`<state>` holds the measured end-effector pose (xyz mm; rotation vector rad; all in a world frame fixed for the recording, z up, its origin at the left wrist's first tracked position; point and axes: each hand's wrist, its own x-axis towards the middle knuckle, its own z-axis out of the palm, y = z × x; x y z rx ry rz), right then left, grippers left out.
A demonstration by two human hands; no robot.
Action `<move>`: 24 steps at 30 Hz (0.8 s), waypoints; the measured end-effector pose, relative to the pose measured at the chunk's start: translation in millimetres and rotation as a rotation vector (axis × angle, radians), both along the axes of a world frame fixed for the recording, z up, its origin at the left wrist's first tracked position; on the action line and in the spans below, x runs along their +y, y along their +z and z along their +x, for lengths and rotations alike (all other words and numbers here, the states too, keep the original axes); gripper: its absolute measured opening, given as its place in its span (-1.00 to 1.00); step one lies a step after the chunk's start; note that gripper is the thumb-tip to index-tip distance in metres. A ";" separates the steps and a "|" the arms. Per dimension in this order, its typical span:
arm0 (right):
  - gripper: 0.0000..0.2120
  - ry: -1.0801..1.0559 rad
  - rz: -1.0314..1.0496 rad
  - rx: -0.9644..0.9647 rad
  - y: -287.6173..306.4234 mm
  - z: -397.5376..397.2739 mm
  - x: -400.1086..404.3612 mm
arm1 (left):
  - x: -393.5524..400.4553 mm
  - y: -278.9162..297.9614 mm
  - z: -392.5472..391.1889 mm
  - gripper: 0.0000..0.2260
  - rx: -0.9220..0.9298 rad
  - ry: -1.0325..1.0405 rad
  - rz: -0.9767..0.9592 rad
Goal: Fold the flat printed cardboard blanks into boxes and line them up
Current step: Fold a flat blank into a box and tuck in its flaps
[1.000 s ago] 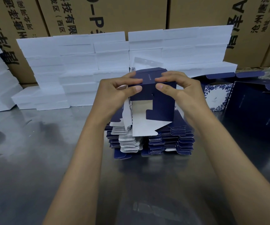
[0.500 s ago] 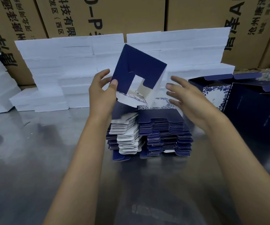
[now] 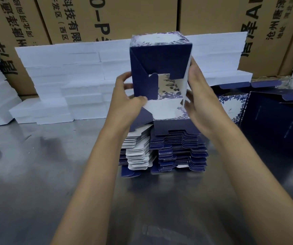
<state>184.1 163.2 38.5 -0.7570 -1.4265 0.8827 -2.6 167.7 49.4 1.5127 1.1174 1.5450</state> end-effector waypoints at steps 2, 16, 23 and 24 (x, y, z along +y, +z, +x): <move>-0.60 -0.067 0.043 0.012 4.3 2.8 -4.1 | 1.2 -5.3 1.2 -0.51 0.079 -0.015 -0.093; -0.81 -0.216 0.039 -0.442 16.0 13.9 -14.7 | -16.8 2.5 -2.5 -0.62 0.863 -0.466 -0.594; -0.82 -0.214 0.092 -0.512 5.8 -3.3 -8.0 | -18.5 19.7 -43.4 -0.66 0.796 0.231 -0.358; -0.82 -0.227 0.095 -0.514 5.5 -3.4 -7.5 | -17.7 20.2 -46.1 -0.67 0.720 0.348 -0.282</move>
